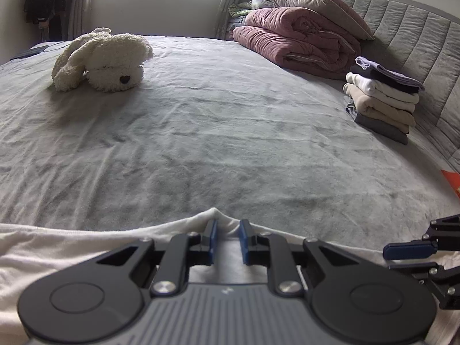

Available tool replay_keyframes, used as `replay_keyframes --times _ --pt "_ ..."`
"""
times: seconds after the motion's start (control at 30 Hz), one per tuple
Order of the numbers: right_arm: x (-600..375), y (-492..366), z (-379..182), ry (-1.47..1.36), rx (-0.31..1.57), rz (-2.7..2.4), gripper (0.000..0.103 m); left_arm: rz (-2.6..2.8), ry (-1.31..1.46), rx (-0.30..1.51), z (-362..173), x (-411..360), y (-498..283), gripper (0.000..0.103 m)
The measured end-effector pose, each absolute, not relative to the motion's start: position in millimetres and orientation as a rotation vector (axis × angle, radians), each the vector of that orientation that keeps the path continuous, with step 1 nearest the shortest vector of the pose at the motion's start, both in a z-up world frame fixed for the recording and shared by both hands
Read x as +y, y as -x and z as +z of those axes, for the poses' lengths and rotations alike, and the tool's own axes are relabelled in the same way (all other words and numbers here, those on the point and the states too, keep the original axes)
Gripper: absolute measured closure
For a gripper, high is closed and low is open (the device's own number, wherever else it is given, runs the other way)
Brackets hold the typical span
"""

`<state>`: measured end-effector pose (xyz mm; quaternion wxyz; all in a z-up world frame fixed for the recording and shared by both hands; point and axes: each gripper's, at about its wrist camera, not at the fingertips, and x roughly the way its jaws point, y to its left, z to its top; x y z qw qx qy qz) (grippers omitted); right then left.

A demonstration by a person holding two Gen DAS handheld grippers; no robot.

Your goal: Fold clothes

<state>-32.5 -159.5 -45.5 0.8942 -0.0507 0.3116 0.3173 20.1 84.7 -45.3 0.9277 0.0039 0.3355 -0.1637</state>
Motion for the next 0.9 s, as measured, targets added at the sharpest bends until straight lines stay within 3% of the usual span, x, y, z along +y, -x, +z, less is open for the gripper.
replay_keyframes --times 0.27,0.37,0.47,0.53,0.6,0.8,0.9 --pt "-198 45 -52 0.034 0.604 0.507 0.080 -0.342 -0.059 0.612 -51 87 -12 0.086" --pt "-209 59 -45 0.023 0.588 0.420 0.070 -0.320 -0.065 0.603 -47 84 -10 0.083" --pt "-211 76 -32 -0.009 0.564 0.373 0.065 -0.326 -0.080 0.572 -39 74 -2 0.066" --pt "-206 87 -26 -0.021 0.547 0.349 0.050 -0.357 -0.116 0.554 -36 67 4 0.063" --pt "-201 95 -28 -0.040 0.551 0.301 0.040 -0.358 -0.128 0.573 -40 64 2 0.061" --pt "-199 113 -49 -0.069 0.615 0.152 0.039 -0.338 -0.072 0.606 -47 73 -3 0.054" --pt "-207 129 -52 -0.049 0.605 0.069 0.033 -0.311 -0.043 0.596 -44 78 1 0.052"
